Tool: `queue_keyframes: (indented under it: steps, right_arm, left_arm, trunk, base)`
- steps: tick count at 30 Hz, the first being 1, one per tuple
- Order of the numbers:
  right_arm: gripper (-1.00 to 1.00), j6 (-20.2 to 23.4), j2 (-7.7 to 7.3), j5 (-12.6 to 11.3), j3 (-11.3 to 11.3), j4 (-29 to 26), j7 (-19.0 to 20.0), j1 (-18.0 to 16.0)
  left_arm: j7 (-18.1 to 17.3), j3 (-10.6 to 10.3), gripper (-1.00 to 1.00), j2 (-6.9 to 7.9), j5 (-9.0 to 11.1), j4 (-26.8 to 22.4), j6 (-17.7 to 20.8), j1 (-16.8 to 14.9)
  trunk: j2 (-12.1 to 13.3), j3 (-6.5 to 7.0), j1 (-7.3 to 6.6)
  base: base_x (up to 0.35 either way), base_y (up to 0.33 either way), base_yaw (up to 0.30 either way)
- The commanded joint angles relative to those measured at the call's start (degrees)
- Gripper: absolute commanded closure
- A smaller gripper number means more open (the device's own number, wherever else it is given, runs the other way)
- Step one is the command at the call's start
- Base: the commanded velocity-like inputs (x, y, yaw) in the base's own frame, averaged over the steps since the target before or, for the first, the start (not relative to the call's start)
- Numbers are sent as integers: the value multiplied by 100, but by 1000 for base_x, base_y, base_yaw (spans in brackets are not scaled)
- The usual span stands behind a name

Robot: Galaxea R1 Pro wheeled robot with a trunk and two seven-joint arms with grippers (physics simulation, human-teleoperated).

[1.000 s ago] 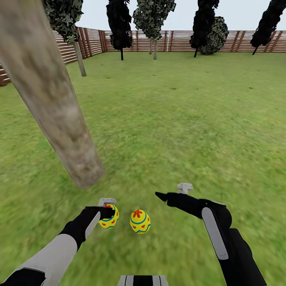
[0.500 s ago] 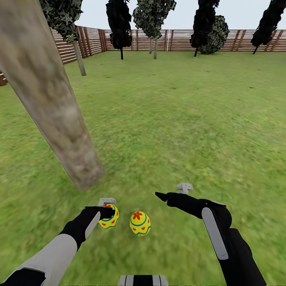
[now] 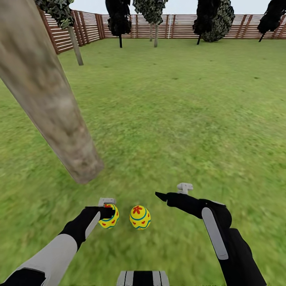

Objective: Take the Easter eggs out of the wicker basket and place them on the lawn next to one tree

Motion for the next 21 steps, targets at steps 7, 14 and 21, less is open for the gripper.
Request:
queue_keyframes:
  steps: [7,14,21]
  right_arm:
    - [-100,23,6,38,-7,-4,43,-2]
    - [-100,23,3,38,77,-5,43,-2]
    - [-100,23,3,38,81,-8,43,-3]
  left_arm:
    - [23,-26,100,5,49,-9,18,-2]
    - [16,-29,100,6,43,-9,-115,-3]
    - [18,-78,100,-11,41,-9,-165,-2]
  trunk:
    - [-11,-160,17]
    - [-18,-271,30]
    - [-26,-404,45]
  base:
    - [0,0,0]
    - [0,0,0]
    - [0,0,0]
